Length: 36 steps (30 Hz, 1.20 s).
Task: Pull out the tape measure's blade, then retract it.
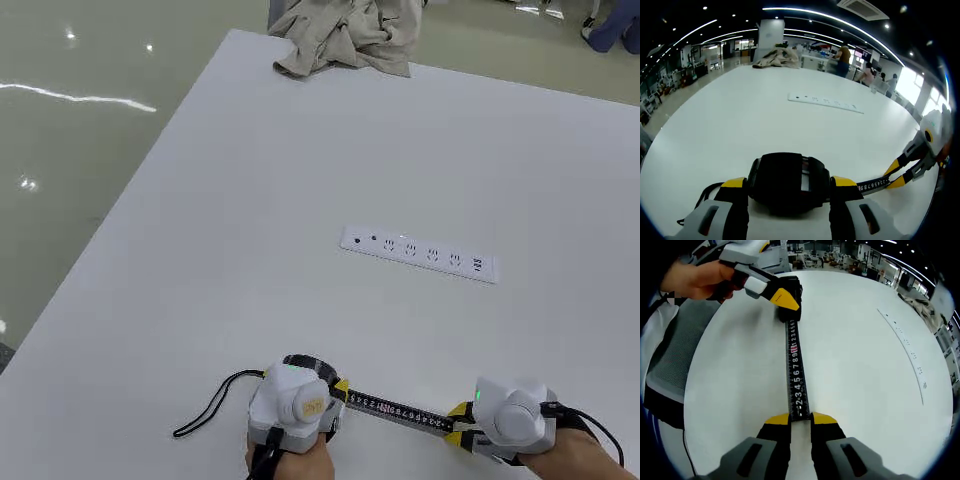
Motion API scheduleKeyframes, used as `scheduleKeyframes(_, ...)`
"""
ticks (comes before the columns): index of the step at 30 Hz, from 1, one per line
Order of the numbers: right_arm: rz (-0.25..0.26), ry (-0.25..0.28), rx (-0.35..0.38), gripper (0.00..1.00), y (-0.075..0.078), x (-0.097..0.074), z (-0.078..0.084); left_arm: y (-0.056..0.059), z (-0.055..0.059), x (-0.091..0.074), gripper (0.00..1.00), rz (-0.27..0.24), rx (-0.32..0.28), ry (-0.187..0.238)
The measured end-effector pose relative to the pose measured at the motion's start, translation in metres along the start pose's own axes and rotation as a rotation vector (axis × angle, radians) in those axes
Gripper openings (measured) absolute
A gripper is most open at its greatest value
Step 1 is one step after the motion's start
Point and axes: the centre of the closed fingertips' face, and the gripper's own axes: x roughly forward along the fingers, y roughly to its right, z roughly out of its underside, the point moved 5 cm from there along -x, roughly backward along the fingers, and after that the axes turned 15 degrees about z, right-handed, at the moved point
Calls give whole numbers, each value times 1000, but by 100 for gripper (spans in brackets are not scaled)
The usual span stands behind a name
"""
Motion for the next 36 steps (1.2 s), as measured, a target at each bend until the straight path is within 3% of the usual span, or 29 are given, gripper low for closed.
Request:
scheduleKeyframes(14, 1, 24, -4, 14, -5, 6, -17, 0, 0, 0, 63, 1, 0, -4)
scheduleKeyframes(28, -2, 33, -9, 14, -6, 12, -25, 0, 0, 0, 63, 0, -1, -5)
scheduleKeyframes(36, -28, 40, 13, 14, -8, 15, -32, 0, 0, 0, 63, 2, 1, -3)
